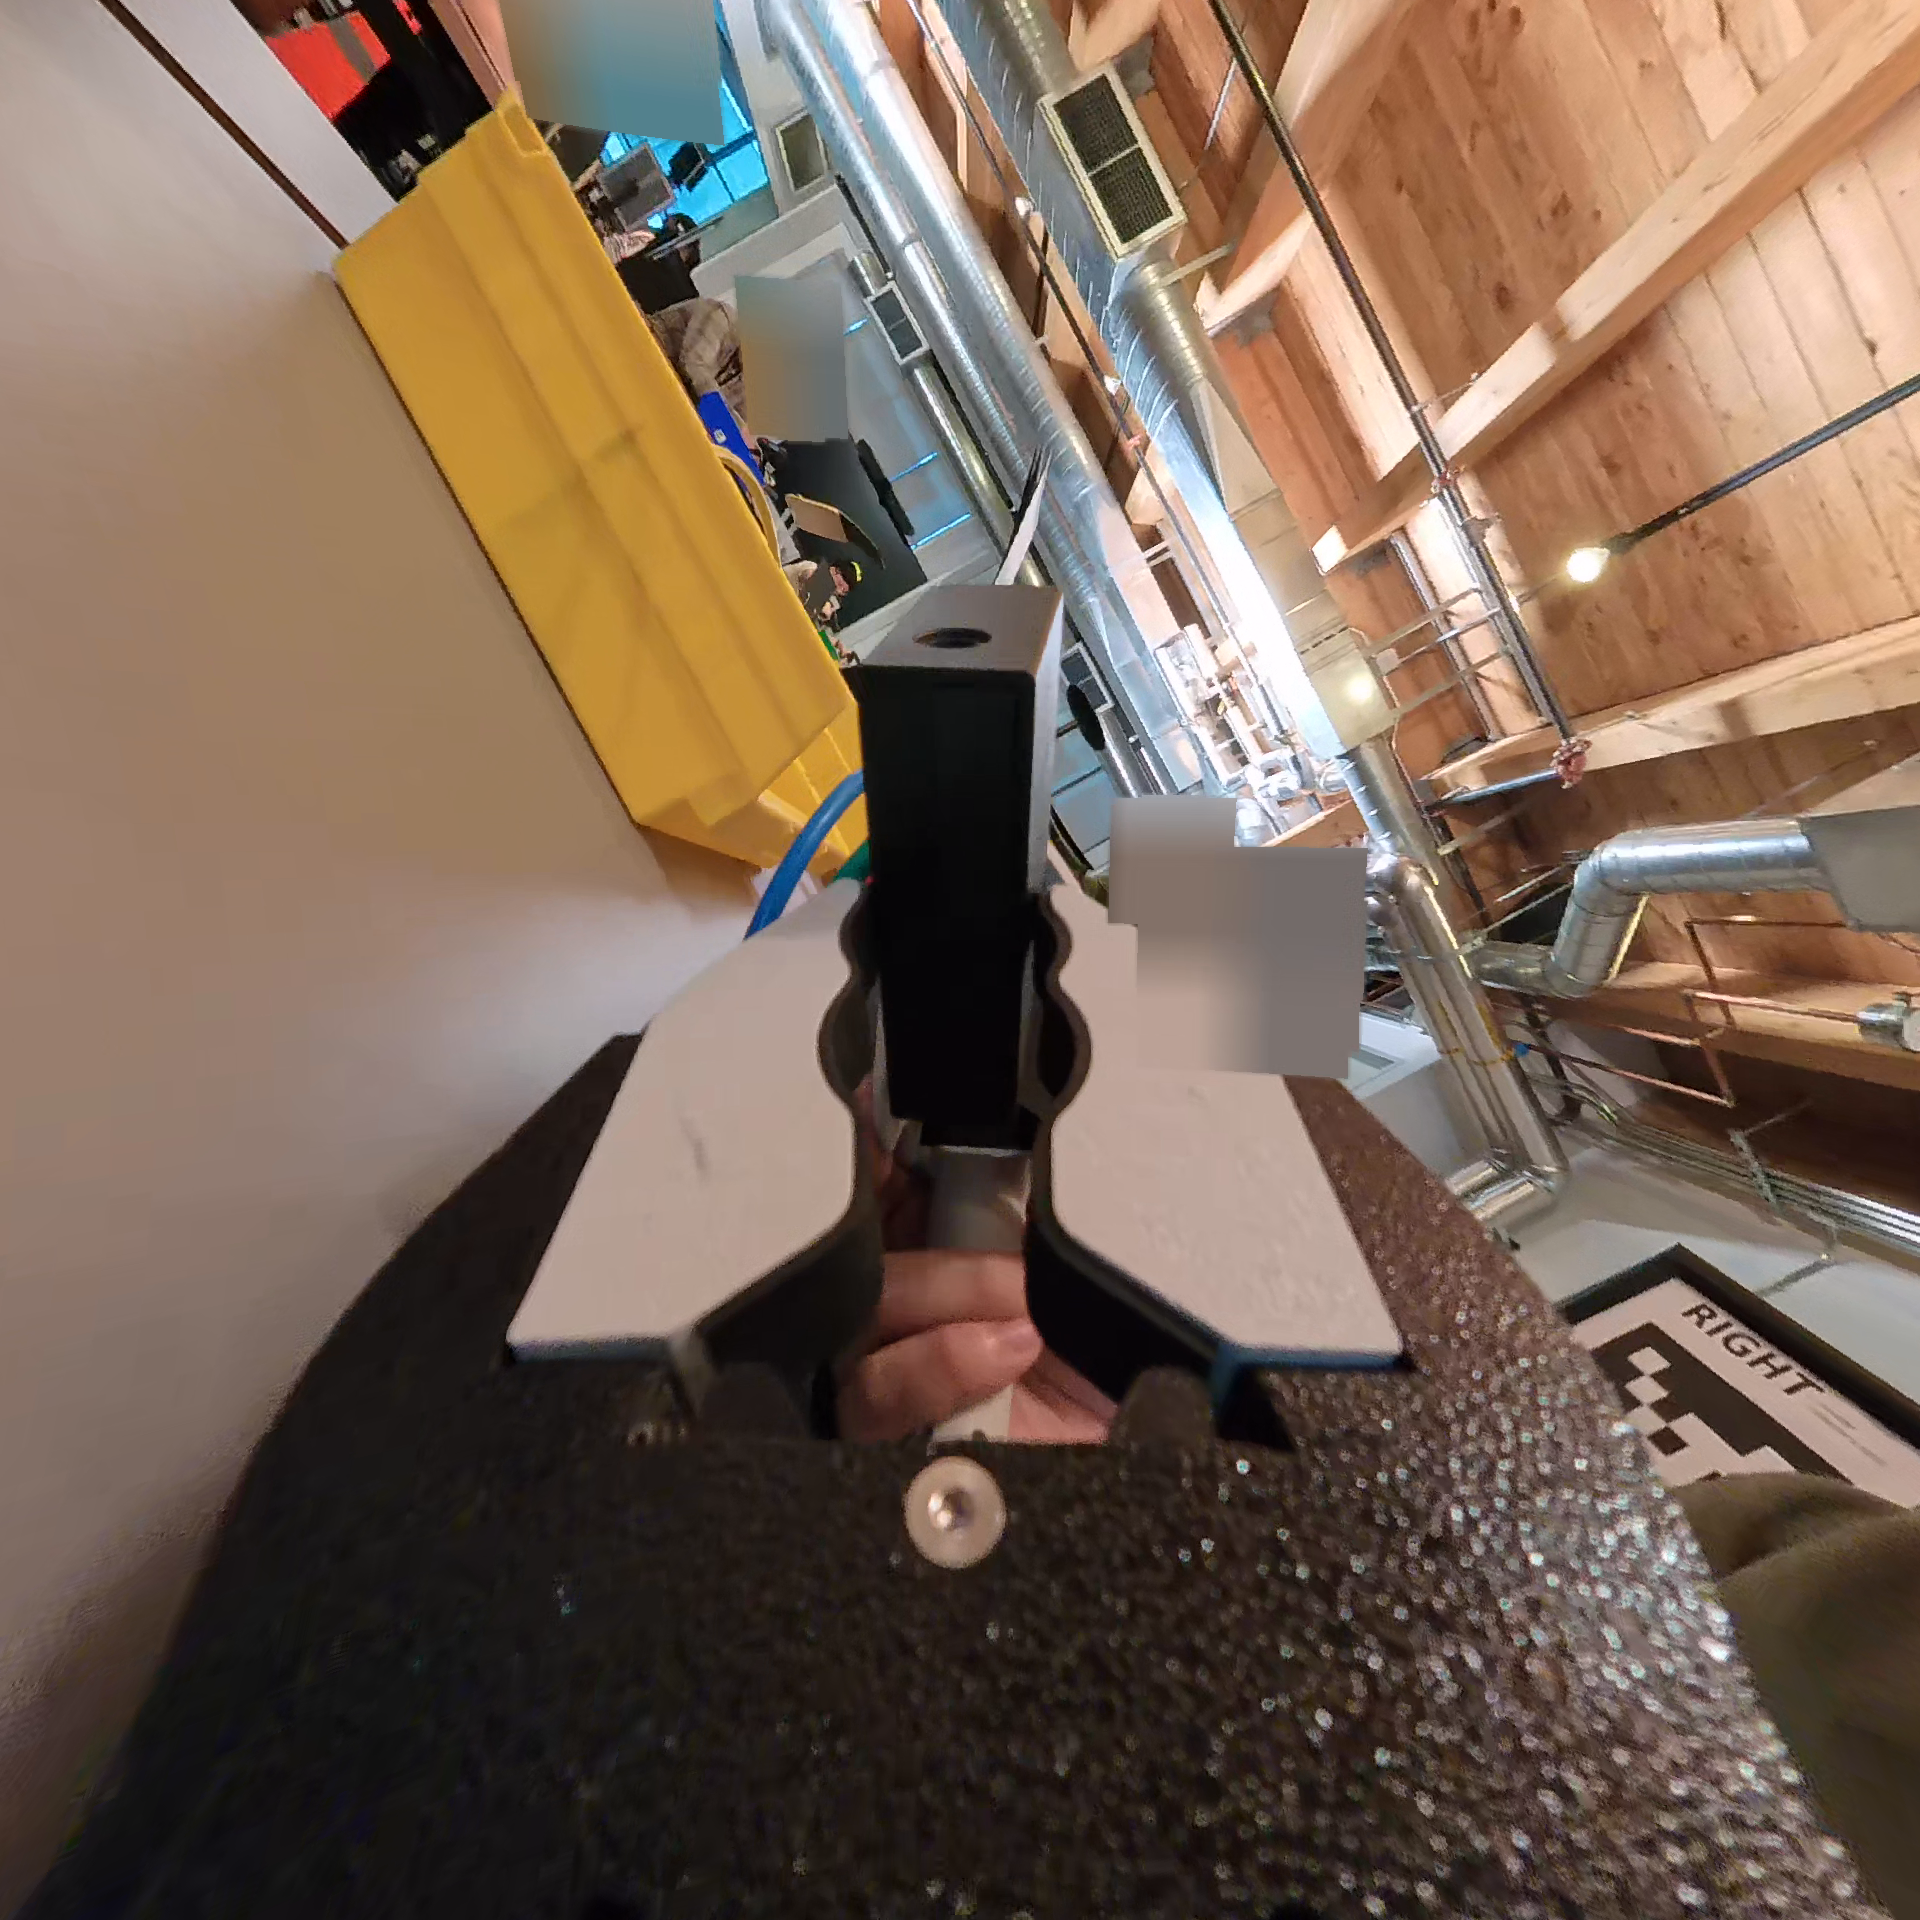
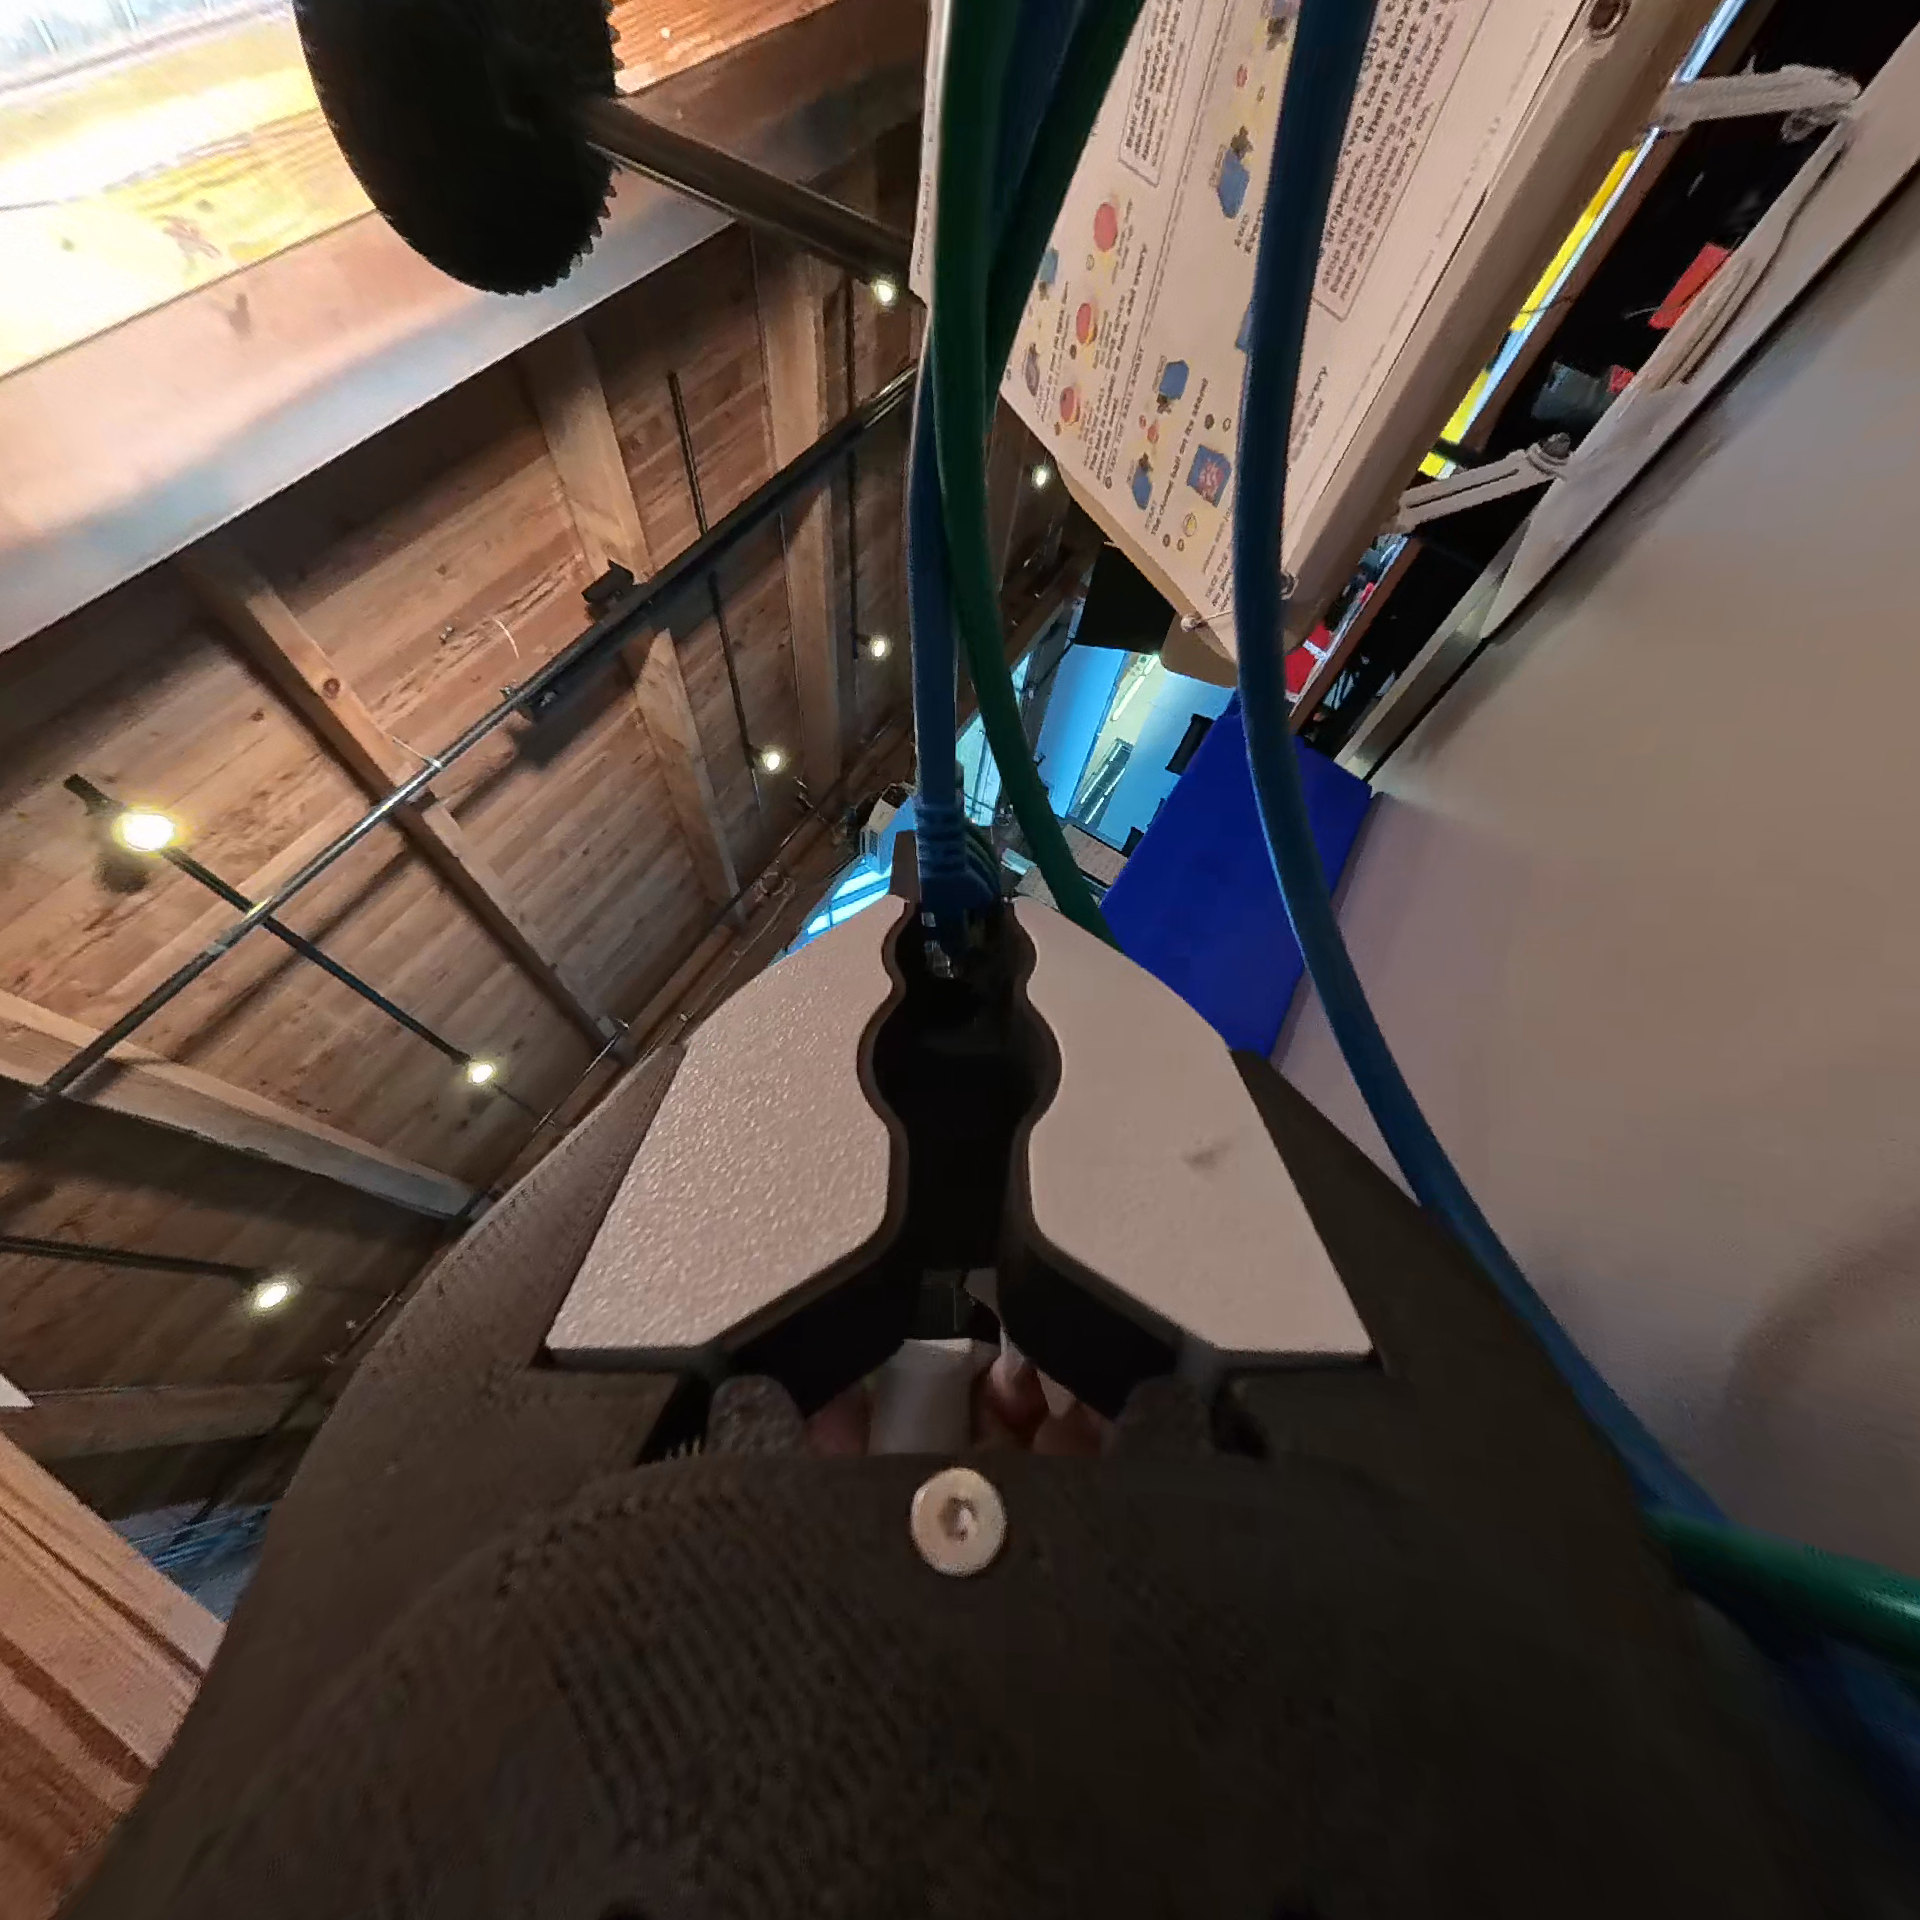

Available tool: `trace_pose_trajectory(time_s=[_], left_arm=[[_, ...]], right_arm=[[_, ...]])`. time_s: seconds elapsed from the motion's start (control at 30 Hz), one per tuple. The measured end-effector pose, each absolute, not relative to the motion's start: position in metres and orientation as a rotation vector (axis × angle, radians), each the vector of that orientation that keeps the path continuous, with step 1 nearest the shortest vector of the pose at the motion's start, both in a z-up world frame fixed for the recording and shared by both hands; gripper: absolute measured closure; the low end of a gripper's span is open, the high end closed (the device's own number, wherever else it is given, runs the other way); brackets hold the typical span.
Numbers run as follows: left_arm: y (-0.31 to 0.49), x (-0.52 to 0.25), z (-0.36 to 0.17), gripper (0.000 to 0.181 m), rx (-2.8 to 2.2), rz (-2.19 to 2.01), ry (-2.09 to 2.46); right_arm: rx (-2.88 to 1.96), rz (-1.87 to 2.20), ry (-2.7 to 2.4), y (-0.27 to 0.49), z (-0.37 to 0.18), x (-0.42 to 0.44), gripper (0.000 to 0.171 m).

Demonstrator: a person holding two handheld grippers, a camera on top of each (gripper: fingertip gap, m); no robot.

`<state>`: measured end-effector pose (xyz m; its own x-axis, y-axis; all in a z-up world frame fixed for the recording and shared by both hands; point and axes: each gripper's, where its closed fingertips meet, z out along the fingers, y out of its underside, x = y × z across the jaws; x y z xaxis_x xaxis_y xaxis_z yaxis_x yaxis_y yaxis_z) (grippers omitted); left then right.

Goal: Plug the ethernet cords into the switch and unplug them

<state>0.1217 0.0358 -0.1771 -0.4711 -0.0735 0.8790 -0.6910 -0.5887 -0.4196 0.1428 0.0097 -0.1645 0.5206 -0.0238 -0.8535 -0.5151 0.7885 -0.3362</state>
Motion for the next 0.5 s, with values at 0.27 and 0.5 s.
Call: trace_pose_trajectory(time_s=[0.27, 0.5], left_arm=[[0.0405, 0.1240, -0.1791, 0.155, 1.436, 2.057, -0.949], [0.0454, 0.1235, -0.1791, 0.155, 1.434, 1.936, -1.069]], right_arm=[[-0.532, 0.371, 1.067, 0.0121, -0.1695, 0.1422, 0.157], [-0.557, 0.399, 1.105, 0.0172, -0.1722, 0.1403, 0.157]])
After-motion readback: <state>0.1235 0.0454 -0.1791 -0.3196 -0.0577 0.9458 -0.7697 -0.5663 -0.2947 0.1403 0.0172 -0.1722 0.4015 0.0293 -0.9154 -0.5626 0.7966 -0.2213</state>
